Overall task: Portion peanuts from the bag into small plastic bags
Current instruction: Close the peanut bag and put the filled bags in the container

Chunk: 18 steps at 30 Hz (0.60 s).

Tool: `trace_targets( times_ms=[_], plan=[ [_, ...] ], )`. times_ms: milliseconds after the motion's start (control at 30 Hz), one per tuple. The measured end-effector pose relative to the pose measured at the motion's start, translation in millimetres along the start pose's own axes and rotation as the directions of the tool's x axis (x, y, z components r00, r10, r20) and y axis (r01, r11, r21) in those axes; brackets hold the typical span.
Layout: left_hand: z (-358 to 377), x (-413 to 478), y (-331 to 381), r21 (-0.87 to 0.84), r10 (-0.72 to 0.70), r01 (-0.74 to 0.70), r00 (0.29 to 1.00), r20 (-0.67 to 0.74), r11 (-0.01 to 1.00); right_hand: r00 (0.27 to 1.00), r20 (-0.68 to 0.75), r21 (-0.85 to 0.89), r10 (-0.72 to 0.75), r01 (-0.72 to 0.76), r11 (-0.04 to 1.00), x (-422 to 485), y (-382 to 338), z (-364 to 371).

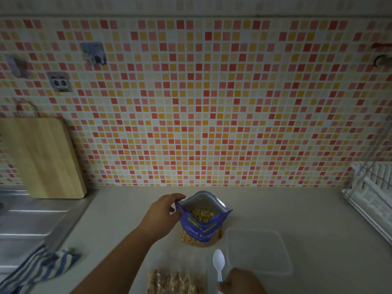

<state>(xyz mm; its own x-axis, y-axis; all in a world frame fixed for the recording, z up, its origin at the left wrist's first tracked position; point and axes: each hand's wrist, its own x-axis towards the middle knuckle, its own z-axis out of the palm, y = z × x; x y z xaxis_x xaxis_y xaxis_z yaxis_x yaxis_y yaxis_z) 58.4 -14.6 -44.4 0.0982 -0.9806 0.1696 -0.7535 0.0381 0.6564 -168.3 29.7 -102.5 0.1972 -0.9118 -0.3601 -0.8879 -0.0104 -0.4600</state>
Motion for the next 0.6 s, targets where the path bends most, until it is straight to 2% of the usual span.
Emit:
trace_targets(
  times_ms=[33, 67, 100, 133, 167, 233, 300, 433, 600],
  plan=[
    [-1.6, 0.9, 0.1, 0.020, 0.016, -0.016, 1.000, 0.012, 1.000, 0.989, -0.148, 0.021, 0.003, 0.000, 1.000, 0.7, -8.2, -11.4],
    [-3.3, 1.6, 0.8, 0.039, 0.034, -0.035, 0.999, 0.030, 0.999, 0.946, -0.318, 0.079, -0.061, 0.091, 0.993, -2.7, -13.5, -25.4],
    [-5.0, 3.0, 1.1, 0.056, 0.054, -0.057, 0.997, 0.049, 0.997, 0.869, -0.470, 0.098, -0.155, 0.226, 0.969, -3.4, -17.7, -39.5],
    [-6.3, 5.0, 1.4, 0.073, 0.073, -0.078, 0.995, 0.068, 0.994, 0.813, -0.530, 0.062, -0.243, 0.323, 0.944, 2.5, -21.5, -54.2],
    [-7.5, 7.1, 2.1, 0.096, 0.085, -0.093, 0.993, 0.084, 0.991, 0.798, -0.515, 0.011, -0.313, 0.372, 0.928, 12.1, -24.2, -67.8],
    [-9.8, 11.4, 4.4, 0.155, 0.084, -0.101, 0.990, 0.109, 0.983, 0.892, -0.311, -0.065, -0.327, 0.323, 0.944, 37.0, -34.9, -89.1],
    [-10.9, 17.0, 4.5, 0.215, 0.068, -0.092, 0.991, 0.114, 0.972, 0.931, -0.180, -0.078, -0.318, 0.308, 0.948, 55.6, -45.8, -99.0],
    [-13.7, 22.9, 0.0, 0.269, 0.055, -0.084, 0.992, 0.116, 0.959, 0.908, -0.204, -0.208, -0.367, 0.326, 0.922, 75.2, -45.2, -99.8],
    [-8.1, 21.6, -3.1, 0.295, 0.127, -0.137, 0.990, 0.054, 0.945, 0.846, -0.243, -0.324, -0.475, 0.391, 0.861, 79.1, -39.7, -89.9]
  ],
)
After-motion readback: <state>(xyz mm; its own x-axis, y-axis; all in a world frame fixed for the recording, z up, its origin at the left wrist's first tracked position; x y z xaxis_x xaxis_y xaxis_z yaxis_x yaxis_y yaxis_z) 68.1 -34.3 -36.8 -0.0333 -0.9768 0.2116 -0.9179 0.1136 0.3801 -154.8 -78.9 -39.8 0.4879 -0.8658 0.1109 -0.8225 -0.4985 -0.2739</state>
